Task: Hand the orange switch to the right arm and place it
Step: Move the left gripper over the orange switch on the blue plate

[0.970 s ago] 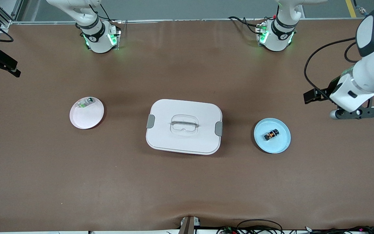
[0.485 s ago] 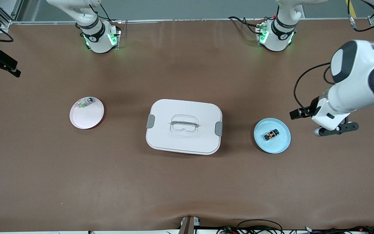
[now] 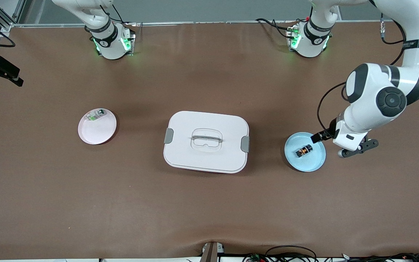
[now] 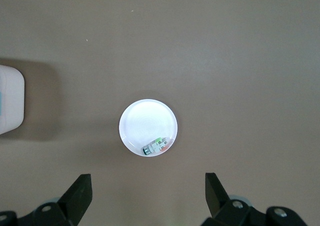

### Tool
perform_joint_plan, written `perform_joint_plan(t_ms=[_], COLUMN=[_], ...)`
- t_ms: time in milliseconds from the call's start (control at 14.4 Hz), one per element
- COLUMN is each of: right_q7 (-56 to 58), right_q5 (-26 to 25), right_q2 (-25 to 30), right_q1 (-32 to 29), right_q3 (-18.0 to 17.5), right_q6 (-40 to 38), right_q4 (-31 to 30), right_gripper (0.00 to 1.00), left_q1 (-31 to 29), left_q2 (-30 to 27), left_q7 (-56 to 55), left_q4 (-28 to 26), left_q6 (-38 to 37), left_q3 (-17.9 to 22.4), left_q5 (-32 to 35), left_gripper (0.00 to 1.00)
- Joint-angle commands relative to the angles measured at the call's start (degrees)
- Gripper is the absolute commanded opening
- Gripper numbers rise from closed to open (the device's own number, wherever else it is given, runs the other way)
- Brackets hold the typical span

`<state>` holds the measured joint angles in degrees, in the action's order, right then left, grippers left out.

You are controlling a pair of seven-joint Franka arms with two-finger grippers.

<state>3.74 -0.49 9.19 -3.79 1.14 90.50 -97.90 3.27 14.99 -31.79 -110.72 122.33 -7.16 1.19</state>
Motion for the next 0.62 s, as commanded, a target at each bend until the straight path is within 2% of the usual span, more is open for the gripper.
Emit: perform_joint_plan(t_ms=[0,208,554], right_q7=[-0.9,-0.8,-0.9], right_q5=[-0.2,-0.2,-0.2], right_q2=[0.4,0.4,0.4], right_q1=[0.2,0.2,0.2], right_q3=[-0.2,-0.2,-0.2], right_q6=[-0.6,-0.6,-0.6], right_q4=[0.2,0.2,0.2], right_gripper=[1.00,1.00,1.00], left_q1=[1.2,1.6,1.7], left_q2=[3.2,6.8,9.9], left_q7=[-4.6,-6.3,-6.2], left_q4=[-0.4,-0.5,-0.8], left_q6=[5.2,10.5,13.2], left_q3=[0.1,0.1,0.3], left_q5=[-0.7,-0.6,0.6], left_gripper=[1.00,1.00,1.00])
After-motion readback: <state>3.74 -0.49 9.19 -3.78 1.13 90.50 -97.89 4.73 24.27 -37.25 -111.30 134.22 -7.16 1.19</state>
